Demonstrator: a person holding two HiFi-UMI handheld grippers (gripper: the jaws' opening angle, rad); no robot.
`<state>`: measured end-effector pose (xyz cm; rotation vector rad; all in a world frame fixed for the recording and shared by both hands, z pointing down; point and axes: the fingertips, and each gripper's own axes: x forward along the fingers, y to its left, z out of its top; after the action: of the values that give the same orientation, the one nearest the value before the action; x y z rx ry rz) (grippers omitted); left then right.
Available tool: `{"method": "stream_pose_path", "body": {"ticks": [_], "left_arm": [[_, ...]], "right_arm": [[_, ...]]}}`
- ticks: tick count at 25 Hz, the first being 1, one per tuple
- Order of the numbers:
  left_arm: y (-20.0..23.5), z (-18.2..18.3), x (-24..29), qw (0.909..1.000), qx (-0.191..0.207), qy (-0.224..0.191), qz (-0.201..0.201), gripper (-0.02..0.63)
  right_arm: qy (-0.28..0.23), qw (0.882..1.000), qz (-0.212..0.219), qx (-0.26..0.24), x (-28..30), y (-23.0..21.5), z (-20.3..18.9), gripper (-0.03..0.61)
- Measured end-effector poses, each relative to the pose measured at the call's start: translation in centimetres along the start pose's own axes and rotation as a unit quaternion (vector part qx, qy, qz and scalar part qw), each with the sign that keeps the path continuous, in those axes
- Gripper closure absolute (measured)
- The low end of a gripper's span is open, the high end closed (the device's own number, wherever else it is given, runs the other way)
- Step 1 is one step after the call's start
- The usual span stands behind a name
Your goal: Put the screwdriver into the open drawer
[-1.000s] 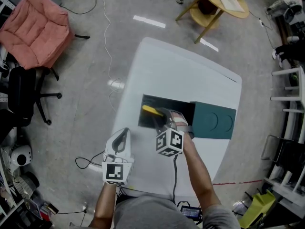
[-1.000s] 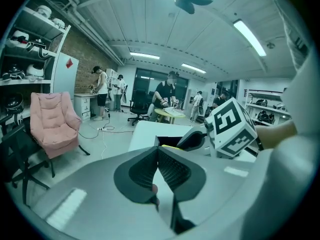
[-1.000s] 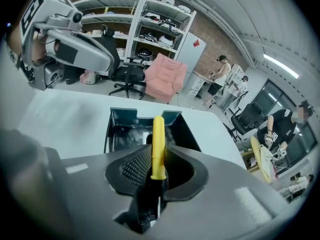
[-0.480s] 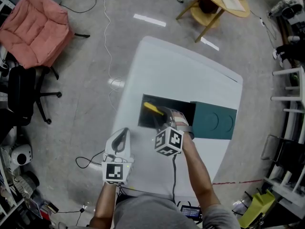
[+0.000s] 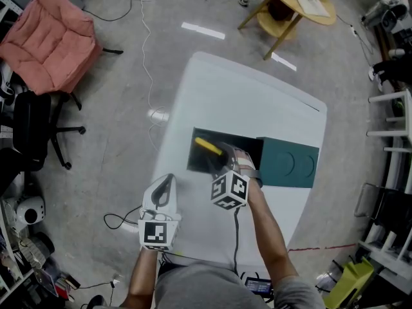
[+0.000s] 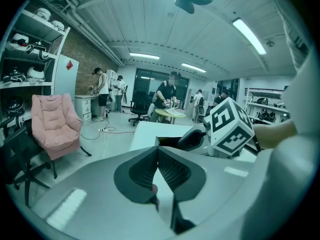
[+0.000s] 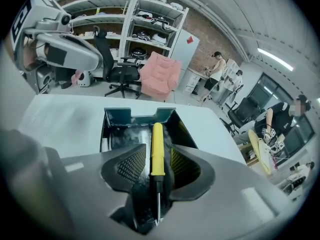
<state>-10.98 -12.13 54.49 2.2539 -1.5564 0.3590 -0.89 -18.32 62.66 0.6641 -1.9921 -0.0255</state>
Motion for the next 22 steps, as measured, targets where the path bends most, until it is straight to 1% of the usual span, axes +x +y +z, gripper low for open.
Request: {"method": "stream_pose_path", "body": {"ticks": [6, 10, 16, 22], "left_arm": [[-0.3, 0.6, -0.9, 1.0, 0.006, -0.008, 0.002, 0.601], [-0.8, 1.4, -2.0, 0.9998, 0.012, -0.018, 0.002, 0.601], [-2.3, 3.2, -4.0, 0.9987, 0.033, -0.037, -0.003, 0.601], [-3.8, 4.6, -6.2, 0.9977, 0.03, -0.06, -0.009, 0.601]], "right_arm": [[-0.01, 1.0, -0.014, 0.009, -1.4, -0.5, 0.6, 0.42], [-0.026, 0.999, -0.025, 0.026, -3.0, -0.6, 1.2, 0.43], [-0.073, 0.993, -0.04, 0.088, -6.9, -1.0, 2.2, 0.442], [-0.119, 0.98, -0.066, 0.143, -11.1, -1.0, 2.7, 0.454]]}}
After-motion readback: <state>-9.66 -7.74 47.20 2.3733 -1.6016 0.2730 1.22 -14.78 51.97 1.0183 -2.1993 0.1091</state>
